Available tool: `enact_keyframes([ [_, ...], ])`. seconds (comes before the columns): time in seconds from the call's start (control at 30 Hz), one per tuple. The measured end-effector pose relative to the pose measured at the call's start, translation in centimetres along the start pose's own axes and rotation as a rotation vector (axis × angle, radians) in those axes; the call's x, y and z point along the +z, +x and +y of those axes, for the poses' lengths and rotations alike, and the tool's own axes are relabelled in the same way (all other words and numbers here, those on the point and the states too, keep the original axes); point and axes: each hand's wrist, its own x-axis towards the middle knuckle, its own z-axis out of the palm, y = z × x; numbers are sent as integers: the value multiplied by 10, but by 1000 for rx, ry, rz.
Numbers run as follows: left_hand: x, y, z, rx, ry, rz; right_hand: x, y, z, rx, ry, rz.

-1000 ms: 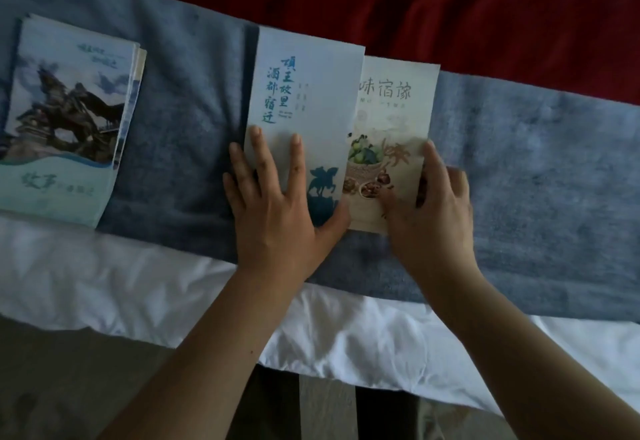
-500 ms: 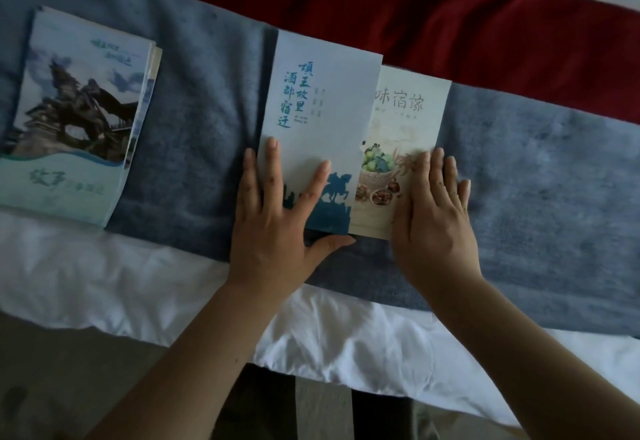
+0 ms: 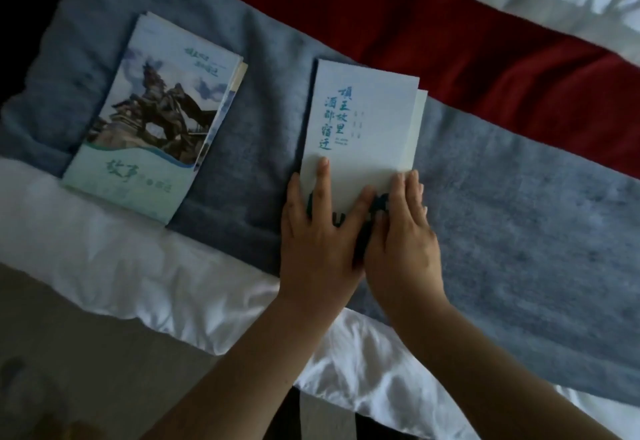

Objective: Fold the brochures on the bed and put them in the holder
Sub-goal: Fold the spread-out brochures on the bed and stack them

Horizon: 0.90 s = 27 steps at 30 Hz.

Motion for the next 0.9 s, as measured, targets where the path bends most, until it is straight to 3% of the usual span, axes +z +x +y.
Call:
enact_keyframes([
  [0.23, -39, 8, -52, -41, -8, -72, 12, -1, -39, -91, 46, -4],
  [0.5, -112, 19, -167, -6, 133, -134, 64, -3, -131, -216, 124, -144],
  [0.9, -127, 23, -244, -16, 107, -272, 106, -5, -177, -294, -122, -211],
])
